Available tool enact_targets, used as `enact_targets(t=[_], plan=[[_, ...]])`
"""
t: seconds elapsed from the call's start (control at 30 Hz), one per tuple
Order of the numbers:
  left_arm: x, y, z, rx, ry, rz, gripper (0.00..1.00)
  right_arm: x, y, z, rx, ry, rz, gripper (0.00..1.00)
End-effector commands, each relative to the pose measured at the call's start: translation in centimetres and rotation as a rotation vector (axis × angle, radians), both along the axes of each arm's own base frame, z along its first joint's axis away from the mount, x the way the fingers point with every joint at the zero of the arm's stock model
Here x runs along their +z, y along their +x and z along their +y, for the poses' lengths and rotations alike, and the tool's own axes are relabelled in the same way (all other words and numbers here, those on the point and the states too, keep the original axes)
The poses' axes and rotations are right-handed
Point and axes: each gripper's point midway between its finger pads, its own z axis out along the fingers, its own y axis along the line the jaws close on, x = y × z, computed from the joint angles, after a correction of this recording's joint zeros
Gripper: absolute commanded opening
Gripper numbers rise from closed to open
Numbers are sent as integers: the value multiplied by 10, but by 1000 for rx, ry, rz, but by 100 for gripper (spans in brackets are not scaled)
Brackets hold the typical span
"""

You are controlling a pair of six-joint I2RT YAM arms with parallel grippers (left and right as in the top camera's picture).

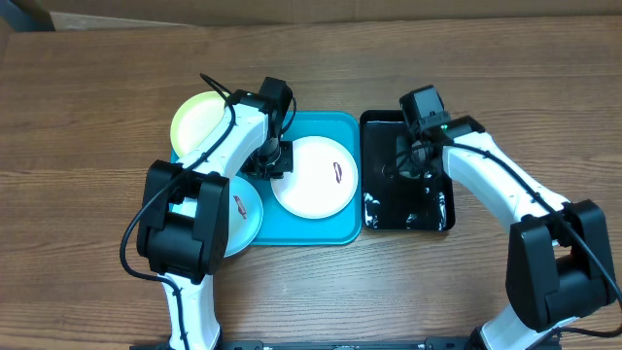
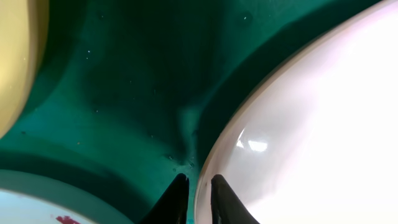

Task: Clean dirty plates on tray and stack at the side
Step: 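Lower the right gripper and pinch the green sponge, lifting it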

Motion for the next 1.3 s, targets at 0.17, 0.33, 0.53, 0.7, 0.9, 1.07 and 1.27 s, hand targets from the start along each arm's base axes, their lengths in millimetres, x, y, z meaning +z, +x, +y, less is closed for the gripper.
enact_targets(t=[0.17, 0.33, 0.53, 0.7, 0.9, 1.07, 1.27], plan=[[-7, -1, 1, 22, 13, 5, 15, 27, 7, 2, 1, 3, -7, 4], [-7, -1, 1, 23, 13, 3, 12, 26, 3, 1, 2, -2, 10, 4], [-7, -1, 1, 22, 14, 4, 4, 25, -7, 17, 81, 72, 61, 4], [-7, 1, 6, 24, 32, -2, 4, 35, -3, 28, 102, 115, 50, 4], [-7, 2, 20, 34, 51, 3, 4, 53, -7, 43, 170, 134, 62, 4], [-7, 1, 28, 63, 37, 20, 4, 63, -4, 52, 170, 172, 48, 4], [-7, 0, 21, 47, 1, 28, 4, 65, -2, 59, 157, 199, 40, 4]])
